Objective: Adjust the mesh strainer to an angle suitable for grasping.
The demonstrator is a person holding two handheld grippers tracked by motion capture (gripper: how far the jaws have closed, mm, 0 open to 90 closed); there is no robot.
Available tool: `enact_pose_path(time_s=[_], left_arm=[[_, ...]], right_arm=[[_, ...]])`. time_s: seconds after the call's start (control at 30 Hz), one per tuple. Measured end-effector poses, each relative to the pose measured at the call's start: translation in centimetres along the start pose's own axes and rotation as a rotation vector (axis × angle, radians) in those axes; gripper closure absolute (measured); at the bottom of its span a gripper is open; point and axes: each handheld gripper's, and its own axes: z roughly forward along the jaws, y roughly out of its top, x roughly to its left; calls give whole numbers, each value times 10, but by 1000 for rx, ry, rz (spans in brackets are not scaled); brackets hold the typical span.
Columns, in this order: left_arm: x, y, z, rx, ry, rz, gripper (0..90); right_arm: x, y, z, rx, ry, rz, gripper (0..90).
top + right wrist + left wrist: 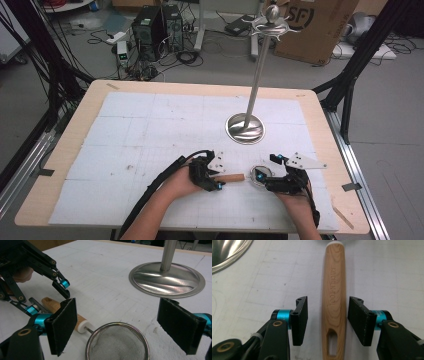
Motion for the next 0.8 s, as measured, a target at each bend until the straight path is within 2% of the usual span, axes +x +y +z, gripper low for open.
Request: enact_pose_path(time_s=[0.1, 0.13, 0.17, 0.2, 0.33, 0.37, 0.5, 0.6, 0.8], left_arm=[[1, -5, -4, 1, 16, -11, 494], [3, -8, -5, -1, 22, -23, 493], [6, -11, -8, 2, 46, -44, 493], [6, -11, -8, 2, 46, -44, 491], [14, -17, -10, -3, 67, -99, 478], [17, -17, -11, 2, 90, -109, 478], [21, -19, -11, -1, 119, -132, 474], [25, -20, -9, -8, 123, -166, 454], [29, -21, -7, -21, 160, -189, 435]], right_arm=[[-1, 0, -1, -4, -3, -1, 156], [-1, 0, -2, -3, -3, 0, 156], [-1, 0, -2, -6, -5, -4, 156], [-1, 0, -3, -5, -5, 0, 156], [-1, -1, -2, -4, -1, 6, 157], [-1, -1, -2, -3, -2, 7, 157], [-1, -1, -1, -4, -2, 0, 157], [-1, -2, 0, 2, 0, 2, 158], [0, -1, 1, 7, 4, 3, 159]])
